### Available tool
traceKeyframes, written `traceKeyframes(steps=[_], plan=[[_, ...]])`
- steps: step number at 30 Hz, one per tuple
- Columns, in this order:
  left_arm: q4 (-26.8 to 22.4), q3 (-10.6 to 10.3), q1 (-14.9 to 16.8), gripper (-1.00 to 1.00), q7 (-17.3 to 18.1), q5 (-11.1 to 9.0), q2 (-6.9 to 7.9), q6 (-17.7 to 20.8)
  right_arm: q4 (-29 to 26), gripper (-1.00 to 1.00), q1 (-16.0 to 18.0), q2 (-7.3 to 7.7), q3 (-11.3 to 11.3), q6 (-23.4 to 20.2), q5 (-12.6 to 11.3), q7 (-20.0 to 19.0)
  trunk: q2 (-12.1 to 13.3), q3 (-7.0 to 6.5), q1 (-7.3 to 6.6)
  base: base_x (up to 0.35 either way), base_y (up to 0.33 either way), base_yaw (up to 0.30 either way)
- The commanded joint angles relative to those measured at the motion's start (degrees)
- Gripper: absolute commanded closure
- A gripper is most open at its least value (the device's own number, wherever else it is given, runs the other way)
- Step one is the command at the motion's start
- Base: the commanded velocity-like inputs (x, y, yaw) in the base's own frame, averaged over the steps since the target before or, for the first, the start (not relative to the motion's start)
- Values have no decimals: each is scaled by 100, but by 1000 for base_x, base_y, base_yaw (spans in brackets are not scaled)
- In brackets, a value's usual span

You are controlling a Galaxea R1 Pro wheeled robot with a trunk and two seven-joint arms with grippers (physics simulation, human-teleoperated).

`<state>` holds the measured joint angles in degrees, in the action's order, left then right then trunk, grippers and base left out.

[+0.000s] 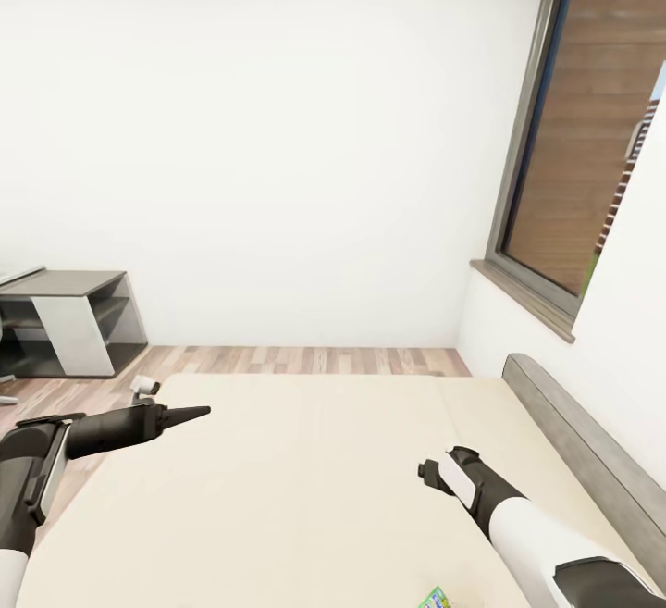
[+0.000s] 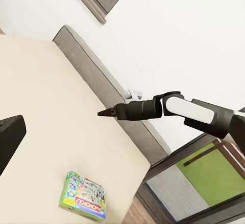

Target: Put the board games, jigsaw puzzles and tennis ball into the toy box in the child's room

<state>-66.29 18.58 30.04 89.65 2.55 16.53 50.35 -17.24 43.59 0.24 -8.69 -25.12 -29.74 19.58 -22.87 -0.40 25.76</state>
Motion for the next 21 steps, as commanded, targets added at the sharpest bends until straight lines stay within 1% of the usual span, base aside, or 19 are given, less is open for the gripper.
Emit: traceKeyframes(steps=[1, 5, 9, 12, 13, 15, 16, 18, 19, 20, 21], plan=[[-2, 1, 2, -100, 35, 27, -2, 62, -8, -100, 0, 8, -36, -26, -43, 39, -5, 12, 2, 0, 0, 0], [2, -28, 2, -100, 35, 45, -14, 70, -1, -100, -39, 34, -38, 9, -27, 37, -5, 49, 2, 0, 0, 0], [2, -38, 0, -100, 35, 62, -28, 71, 1, -100, -83, 98, -43, 35, -17, 35, -5, 86, 2, 0, 0, 0], [-23, -45, -21, -100, 35, 36, -25, 94, 4, -100, -116, 113, -44, 40, -15, 36, -5, 114, 2, 0, 0, 0], [-120, -46, -40, -100, 35, 12, -19, 152, 11, -100, -121, 116, -45, 39, -17, 35, -5, 123, 2, 0, 0, 0], [-601, -47, -130, -100, 35, -91, -13, 404, 39, -100, -127, 119, -44, 26, -24, 20, -5, 141, 2, 0, 0, 0], [-744, -49, -191, -100, 35, -131, -12, 467, 49, -100, -128, 118, -44, 22, -25, 13, -5, 151, 2, 0, 0, 0], [-1284, -96, -515, -100, 35, -347, -10, 637, 128, -100, -132, 117, -45, 9, -26, -34, -5, 169, 2, 0, 0, 0], [-1444, -146, -656, -100, 35, -504, -10, 678, 173, -100, -132, 117, -48, 3, -25, -69, -5, 178, 2, 0, 0, 0], [-1500, -179, -707, -100, 35, -580, -8, 691, 189, -100, -132, 117, -49, 0, -25, -87, -5, 188, 2, 0, 0, 0], [-1579, -249, -781, -100, 35, -720, -4, 700, 213, -100, -132, 117, -51, -4, -24, -121, -5, 197, 2, 0, 0, 0]])
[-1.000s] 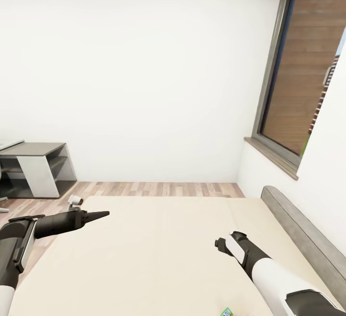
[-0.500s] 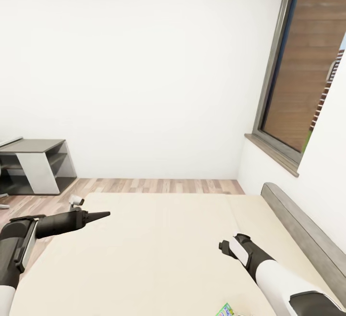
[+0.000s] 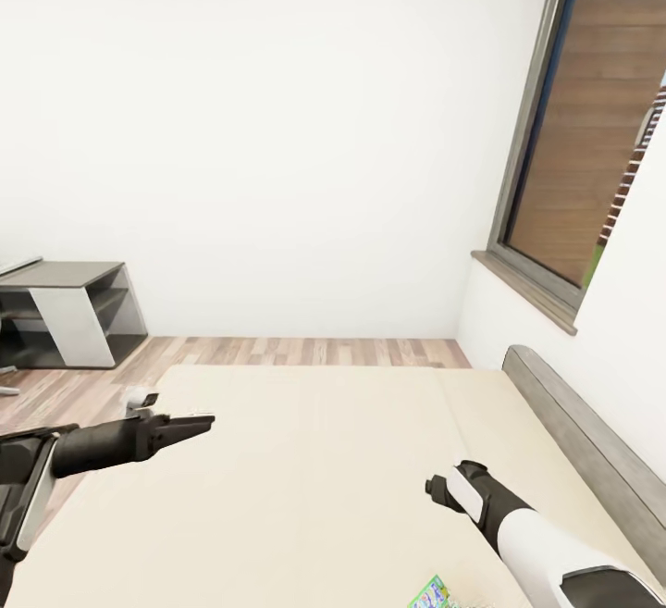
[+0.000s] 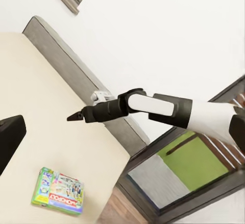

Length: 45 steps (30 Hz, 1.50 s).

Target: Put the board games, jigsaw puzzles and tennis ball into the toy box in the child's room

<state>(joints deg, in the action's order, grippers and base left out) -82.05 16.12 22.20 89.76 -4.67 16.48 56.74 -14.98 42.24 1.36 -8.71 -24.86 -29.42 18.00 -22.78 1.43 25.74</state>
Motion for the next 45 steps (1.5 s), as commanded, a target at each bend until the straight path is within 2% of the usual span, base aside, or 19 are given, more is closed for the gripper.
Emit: traceKeyframes(steps=[1, 7, 15, 45], plan=[[-56, -61, -46, -100, 24, -97, 8, 66, 3, -100, 2, 8, -50, -32, -56, 7, -14, 23, 4, 0, 0, 0], [-129, -150, -151, -100, 24, -249, 44, -17, 27, -100, 3, 6, -56, -81, -61, -52, -14, 79, 4, 0, 0, 0], [-123, -175, -163, -100, 24, -223, 52, -42, 30, -100, 4, 4, -60, -200, -55, -59, -14, 153, 4, 0, 0, 0], [-93, -179, -164, -100, 24, -203, 34, -40, 30, -100, 4, 6, -61, -213, -55, -191, -14, 430, 4, 0, 0, 0]])
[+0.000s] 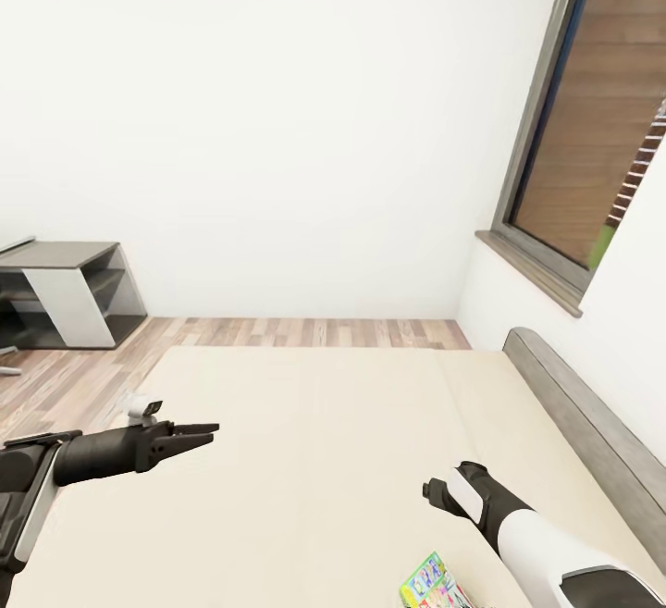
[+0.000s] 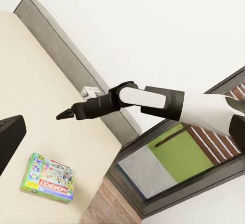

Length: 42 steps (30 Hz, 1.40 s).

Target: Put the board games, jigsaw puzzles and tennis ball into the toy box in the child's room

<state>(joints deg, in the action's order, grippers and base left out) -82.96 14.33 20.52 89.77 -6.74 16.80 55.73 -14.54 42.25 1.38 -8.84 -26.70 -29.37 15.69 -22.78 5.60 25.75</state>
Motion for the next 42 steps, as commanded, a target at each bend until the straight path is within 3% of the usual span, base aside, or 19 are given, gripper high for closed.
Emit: traceKeyframes(steps=[1, 27, 35, 42], plan=[[-1, 0, 5, -100, 23, 5, 0, 59, -14, -100, 3, 4, -48, -28, -60, 40, -13, 23, 3, 0, 0, 0], [-1, -12, 5, -100, 23, 108, -21, 61, 64, -100, 3, 43, -48, 21, -51, 37, -13, 263, 3, 0, 0, 0], [-1, -16, 5, -100, 23, 111, -24, 61, 144, -100, 3, 190, -56, 26, -51, 33, -13, 336, 3, 0, 0, 0], [-1, -17, 5, -100, 23, 108, -26, 61, 153, -100, 2, 211, -57, 38, -45, 32, -13, 401, 3, 0, 0, 0]])
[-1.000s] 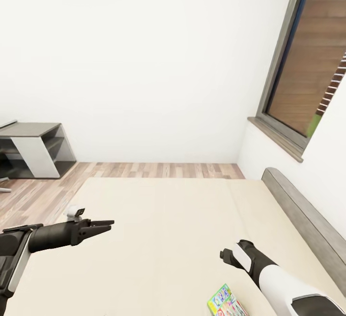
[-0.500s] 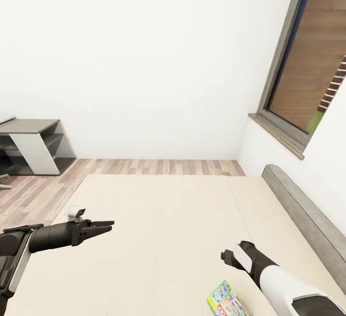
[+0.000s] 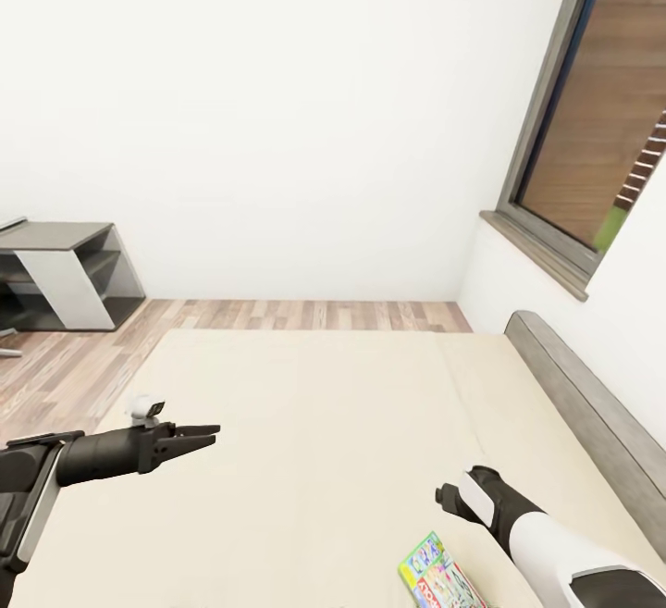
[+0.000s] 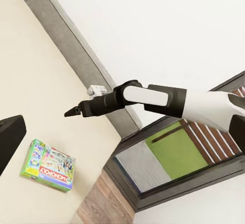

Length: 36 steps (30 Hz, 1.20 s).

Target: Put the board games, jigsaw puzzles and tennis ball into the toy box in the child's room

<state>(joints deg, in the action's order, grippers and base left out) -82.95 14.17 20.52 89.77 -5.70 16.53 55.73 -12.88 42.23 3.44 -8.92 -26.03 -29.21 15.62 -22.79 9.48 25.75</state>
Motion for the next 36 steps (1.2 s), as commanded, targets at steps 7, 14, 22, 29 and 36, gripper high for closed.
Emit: traceKeyframes(steps=[7, 14, 22, 29, 36], plan=[[-2, 0, 4, -100, 23, 5, 3, 61, -7, -100, 3, 7, -113, -8, -30, 37, -13, 77, 3, 0, 0, 0], [-2, -9, 4, -100, 23, -1, -1, 61, -4, -100, 4, 7, -242, 76, 211, -53, -13, 142, 3, 0, 0, 0], [-2, -10, 4, -100, 23, -2, -3, 61, 3, -100, -2, 213, -262, 138, 254, -782, -13, 215, 3, 0, 0, 0], [-2, -11, 4, -100, 23, -2, -4, 61, 5, -100, 0, 322, -265, 141, 242, -1052, -13, 280, 3, 0, 0, 0], [-2, -11, 4, -100, 23, -2, -7, 61, 67, -100, -2, 332, -266, 142, 241, -1071, -13, 345, 3, 0, 0, 0]])
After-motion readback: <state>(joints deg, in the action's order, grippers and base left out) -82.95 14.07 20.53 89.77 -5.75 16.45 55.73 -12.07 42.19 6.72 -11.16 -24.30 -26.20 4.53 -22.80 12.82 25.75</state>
